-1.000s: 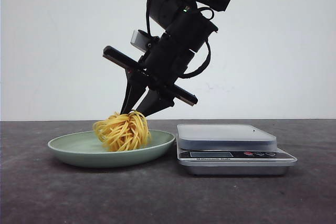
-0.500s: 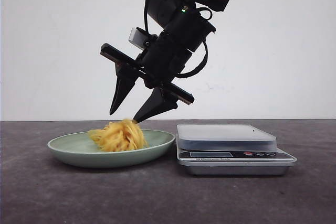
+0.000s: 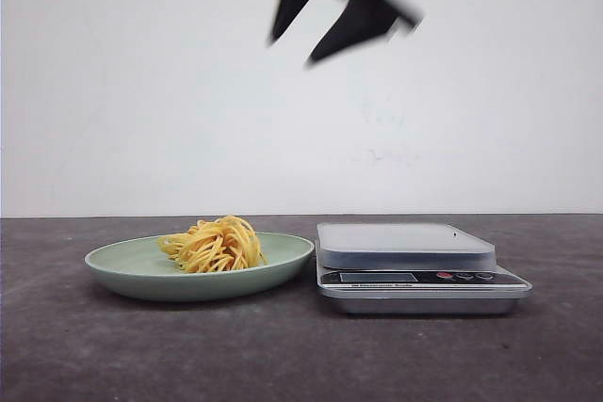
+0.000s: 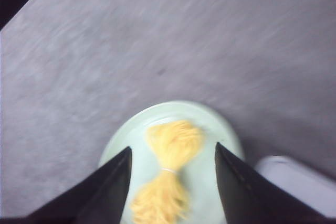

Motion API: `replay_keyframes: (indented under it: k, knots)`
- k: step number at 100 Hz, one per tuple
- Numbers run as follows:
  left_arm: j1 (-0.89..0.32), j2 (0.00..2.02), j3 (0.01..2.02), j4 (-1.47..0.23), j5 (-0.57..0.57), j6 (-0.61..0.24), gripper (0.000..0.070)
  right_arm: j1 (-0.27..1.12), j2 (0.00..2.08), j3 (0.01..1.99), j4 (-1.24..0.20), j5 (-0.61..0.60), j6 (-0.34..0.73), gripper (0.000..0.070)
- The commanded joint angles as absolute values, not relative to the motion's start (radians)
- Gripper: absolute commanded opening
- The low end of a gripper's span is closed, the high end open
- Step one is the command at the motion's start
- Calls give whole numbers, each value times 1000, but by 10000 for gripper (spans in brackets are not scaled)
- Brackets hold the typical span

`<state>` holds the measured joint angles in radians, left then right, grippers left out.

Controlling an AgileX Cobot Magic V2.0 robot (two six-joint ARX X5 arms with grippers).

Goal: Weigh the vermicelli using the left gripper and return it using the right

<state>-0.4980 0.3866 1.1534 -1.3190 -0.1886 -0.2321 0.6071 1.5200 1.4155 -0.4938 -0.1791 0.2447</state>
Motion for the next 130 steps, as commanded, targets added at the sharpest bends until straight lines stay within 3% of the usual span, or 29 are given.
replay_keyframes:
  k: [1,27,46,61,89,109,130]
  knots:
    - [-503,390,1166,-1308,-195,-237,307,624,1453,1435,-561,-118,125,308]
    - [-503,390,1166,-1280,-195,-237,307,641,1121,1435,-846,56,62,308]
    - [-503,390,1166,-1239,-196,-236,307,663,889,1433,-1021,212,72,307]
    - [-503,390,1164,-1219,-195,-236,307,680,709,1401,-1105,253,114,306]
    - [-503,390,1147,-1174,-195,-252,307,676,372,1236,-1133,347,147,295]
    - [-503,390,1077,-1133,-194,-252,307,644,223,1074,-1119,337,181,295]
    - [-503,390,991,-1075,-190,-259,307,637,195,935,-1024,264,210,295]
